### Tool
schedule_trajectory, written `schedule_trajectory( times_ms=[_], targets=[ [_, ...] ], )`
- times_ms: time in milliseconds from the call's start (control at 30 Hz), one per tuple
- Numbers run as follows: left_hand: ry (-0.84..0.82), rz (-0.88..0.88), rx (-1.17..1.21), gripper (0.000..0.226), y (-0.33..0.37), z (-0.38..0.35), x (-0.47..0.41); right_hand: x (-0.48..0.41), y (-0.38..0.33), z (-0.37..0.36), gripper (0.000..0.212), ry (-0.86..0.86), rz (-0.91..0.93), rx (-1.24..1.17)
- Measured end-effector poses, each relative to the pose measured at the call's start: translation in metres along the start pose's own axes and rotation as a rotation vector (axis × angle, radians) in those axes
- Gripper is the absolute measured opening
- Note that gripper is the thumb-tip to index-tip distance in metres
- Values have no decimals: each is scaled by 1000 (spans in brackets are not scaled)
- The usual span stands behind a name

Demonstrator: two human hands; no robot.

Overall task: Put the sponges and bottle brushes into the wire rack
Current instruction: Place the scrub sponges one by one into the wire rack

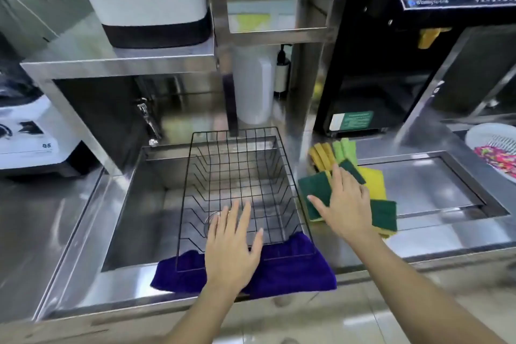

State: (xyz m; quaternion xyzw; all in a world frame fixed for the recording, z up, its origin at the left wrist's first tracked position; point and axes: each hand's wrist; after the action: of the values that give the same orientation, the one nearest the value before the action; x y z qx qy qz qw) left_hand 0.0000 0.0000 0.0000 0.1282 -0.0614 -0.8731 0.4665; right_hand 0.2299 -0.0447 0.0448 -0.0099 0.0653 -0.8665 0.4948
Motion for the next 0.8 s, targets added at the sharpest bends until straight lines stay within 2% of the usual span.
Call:
schedule_trajectory(
  times_ms=[67,300,400,500,667,800],
  targets=[
    [-35,-30,-41,62,1,-5,4,1,0,-3,84,-52,-51,-21],
    [104,-113,-174,48,-6,-16,18,3,0,-9,63,-195,-136,-90],
    [155,-186,-180,46,-11,-22,20,4,-4,-6,64,-229,-145,-260],
    [234,-241,-203,44,-14,-27,23,3,-7,4,69,-193,-152,-464],
    [267,-259,-206,53,-16,-31,26,-10,-23,32,68,-17,-66,-726],
    [266,-259,-210,53,-15,-31,25,-24,-56,36,62,-143,77,-833]
  ],
)
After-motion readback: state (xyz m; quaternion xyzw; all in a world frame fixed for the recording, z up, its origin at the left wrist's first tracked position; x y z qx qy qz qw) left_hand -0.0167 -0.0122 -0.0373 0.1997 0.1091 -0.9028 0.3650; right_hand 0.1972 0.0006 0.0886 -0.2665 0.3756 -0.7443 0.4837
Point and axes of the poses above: each hand's wrist, its own x-axis away from the middle knuckle, its own z-axis out of the back of the hand, y = z × x, and after that the axes turned 11 degrees about -y, right-handed
